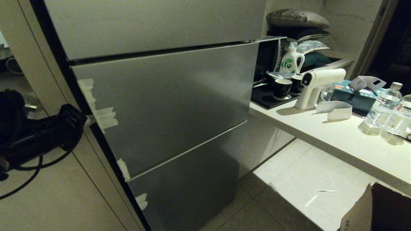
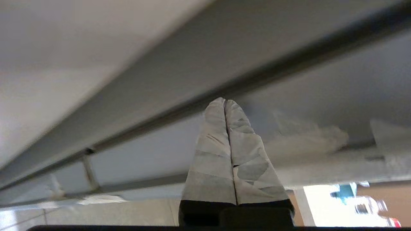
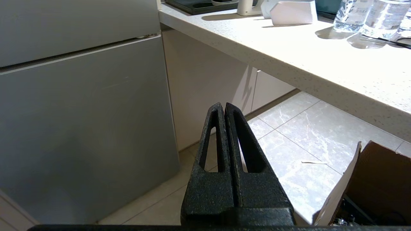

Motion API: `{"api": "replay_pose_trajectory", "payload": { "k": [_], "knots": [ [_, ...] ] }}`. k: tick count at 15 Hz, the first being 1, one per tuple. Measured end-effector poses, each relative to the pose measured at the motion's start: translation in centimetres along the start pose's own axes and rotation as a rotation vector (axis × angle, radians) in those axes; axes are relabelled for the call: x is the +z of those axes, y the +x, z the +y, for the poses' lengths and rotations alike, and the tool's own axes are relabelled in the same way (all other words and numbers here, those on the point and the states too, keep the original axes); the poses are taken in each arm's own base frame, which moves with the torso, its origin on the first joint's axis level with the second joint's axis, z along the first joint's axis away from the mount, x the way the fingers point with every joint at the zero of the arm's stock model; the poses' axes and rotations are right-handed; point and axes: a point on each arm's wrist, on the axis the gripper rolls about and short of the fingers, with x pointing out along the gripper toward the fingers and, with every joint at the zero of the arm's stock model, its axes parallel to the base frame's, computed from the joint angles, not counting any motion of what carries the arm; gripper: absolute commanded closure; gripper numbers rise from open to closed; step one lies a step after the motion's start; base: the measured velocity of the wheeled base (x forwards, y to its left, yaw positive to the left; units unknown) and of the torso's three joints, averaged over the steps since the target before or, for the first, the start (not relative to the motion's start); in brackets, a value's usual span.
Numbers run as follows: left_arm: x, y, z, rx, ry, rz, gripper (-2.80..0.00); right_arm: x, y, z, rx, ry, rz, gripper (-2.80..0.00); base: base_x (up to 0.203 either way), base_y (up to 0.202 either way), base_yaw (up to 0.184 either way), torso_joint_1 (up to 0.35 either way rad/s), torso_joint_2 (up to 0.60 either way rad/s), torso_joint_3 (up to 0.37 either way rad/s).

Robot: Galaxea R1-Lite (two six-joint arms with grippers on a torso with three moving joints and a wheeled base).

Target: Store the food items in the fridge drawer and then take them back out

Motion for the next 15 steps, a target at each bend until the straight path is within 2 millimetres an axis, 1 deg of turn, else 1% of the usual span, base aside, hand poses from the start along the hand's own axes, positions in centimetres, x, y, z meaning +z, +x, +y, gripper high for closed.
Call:
{"api": "replay_pose_trajectory", "payload": {
  "k": [7, 12, 15],
  "knots": [
    [-0.8, 0.1, -0.9, -0.026, -0.009, 0.025, 0.00, 0.0, 0.0, 0.0, 0.000, 0.000, 0.000, 0.00, 0.000, 0.000, 0.000, 0.000, 0.00, 0.000],
    [-1.9, -0.8, -2.1, -0.067, -0.038, 0.056, 0.00, 0.0, 0.0, 0.0, -0.001, 0.000, 0.000, 0.00, 0.000, 0.000, 0.000, 0.000, 0.00, 0.000],
    [-2.9, -1.6, -2.2, -0.077, -0.035, 0.094, 0.00, 0.0, 0.0, 0.0, 0.000, 0.000, -0.001, 0.00, 0.000, 0.000, 0.000, 0.000, 0.00, 0.000]
  ]
}}
